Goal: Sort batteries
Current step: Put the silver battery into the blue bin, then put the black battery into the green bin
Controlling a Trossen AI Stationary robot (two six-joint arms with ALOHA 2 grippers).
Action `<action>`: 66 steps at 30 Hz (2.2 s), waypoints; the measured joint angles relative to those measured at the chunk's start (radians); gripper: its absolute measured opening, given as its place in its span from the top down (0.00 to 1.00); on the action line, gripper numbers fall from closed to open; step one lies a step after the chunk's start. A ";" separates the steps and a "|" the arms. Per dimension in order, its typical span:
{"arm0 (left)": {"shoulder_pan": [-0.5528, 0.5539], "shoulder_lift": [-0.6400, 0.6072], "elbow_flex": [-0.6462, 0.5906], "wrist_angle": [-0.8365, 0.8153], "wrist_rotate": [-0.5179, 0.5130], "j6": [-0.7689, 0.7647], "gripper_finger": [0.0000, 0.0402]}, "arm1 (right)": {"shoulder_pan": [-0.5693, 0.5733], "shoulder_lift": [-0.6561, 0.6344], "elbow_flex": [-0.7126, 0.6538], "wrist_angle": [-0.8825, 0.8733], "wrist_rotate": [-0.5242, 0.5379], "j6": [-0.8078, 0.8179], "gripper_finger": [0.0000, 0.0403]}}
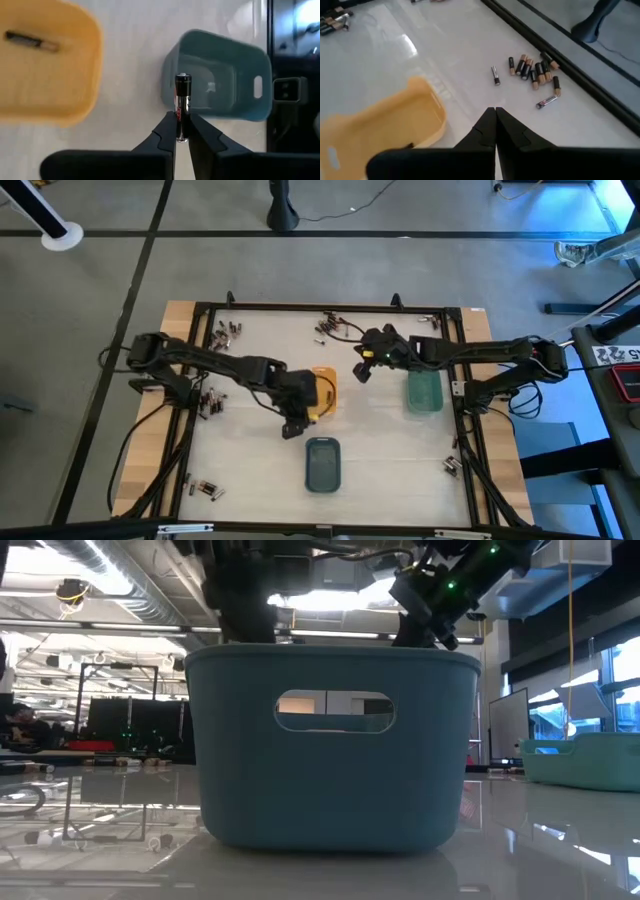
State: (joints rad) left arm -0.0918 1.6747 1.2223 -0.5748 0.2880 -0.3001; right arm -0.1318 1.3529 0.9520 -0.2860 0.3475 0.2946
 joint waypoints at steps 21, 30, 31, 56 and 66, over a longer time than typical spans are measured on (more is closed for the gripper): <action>-0.113 0.157 0.046 0.152 -0.013 0.076 0.93 | 0.001 -0.005 0.000 0.005 -0.026 0.154 1.00; -0.124 0.214 0.046 0.203 0.051 0.044 0.91 | 0.001 -0.005 0.000 -0.017 -0.027 0.145 1.00; -0.122 0.214 0.047 0.206 0.051 0.046 0.91 | 0.001 -0.005 0.000 -0.025 -0.027 0.144 1.00; -0.083 -0.047 0.019 -0.037 -0.366 0.155 0.60 | 0.132 -0.076 0.120 -0.455 -0.227 0.285 1.00; 0.008 -0.362 -0.224 0.041 -0.579 0.086 0.60 | 0.589 -0.076 0.137 -0.803 -0.288 0.797 1.00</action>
State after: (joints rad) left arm -0.0841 1.3122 0.9982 -0.5340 -0.2914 -0.2140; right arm 0.4571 1.2768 1.0893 -1.0891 0.0597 1.0917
